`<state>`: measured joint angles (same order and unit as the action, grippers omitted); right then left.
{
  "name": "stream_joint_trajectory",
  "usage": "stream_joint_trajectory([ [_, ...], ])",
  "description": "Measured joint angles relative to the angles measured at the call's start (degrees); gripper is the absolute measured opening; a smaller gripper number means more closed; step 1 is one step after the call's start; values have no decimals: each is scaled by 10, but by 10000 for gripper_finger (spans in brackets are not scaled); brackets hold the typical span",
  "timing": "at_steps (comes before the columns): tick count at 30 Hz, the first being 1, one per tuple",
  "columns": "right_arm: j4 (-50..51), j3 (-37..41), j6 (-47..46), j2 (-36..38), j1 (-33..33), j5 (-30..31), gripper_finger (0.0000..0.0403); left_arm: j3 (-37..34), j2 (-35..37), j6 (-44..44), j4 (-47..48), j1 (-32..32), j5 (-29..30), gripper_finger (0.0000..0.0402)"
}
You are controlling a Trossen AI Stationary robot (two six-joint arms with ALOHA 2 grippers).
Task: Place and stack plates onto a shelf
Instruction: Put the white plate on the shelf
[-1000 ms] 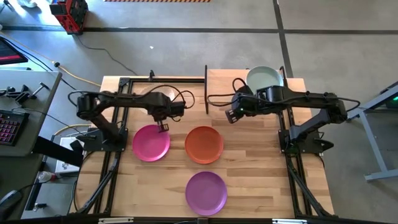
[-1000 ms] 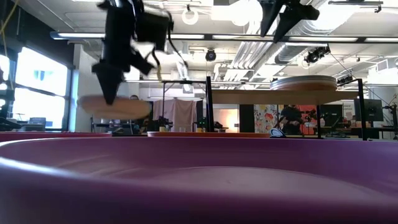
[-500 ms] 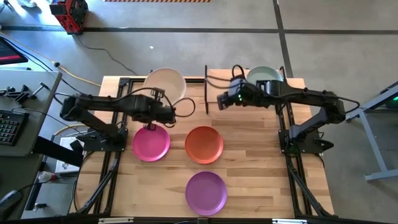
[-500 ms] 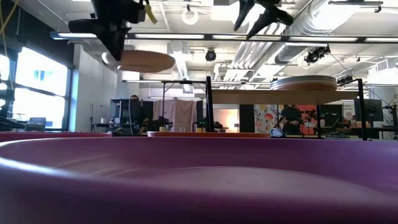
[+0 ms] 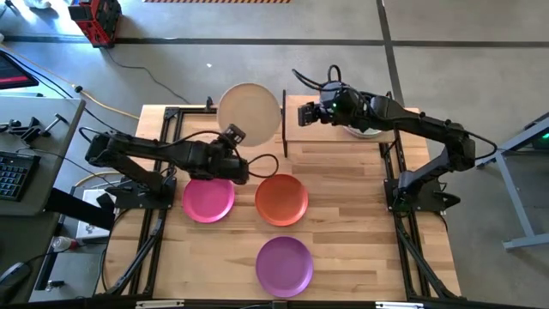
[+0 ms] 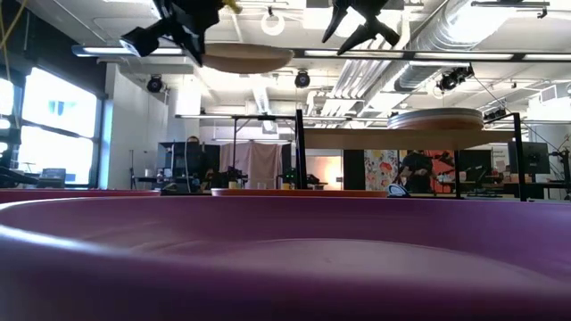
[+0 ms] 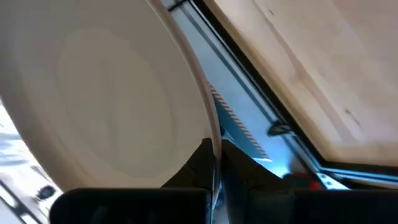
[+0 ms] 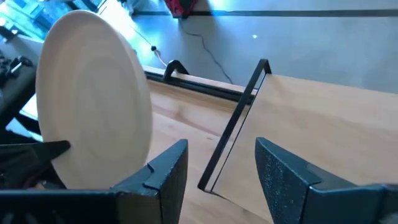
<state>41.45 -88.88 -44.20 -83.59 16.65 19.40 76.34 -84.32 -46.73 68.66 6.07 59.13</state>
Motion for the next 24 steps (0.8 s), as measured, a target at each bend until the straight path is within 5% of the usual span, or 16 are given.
stream_joint_trajectory([
  [13,-6,0,60,0,6,-12,169,0,-7,-202,-224,-1,3,3],
  [24,-5,0,41,1,14,24,169,0,-7,-189,-198,-1,19,3],
])
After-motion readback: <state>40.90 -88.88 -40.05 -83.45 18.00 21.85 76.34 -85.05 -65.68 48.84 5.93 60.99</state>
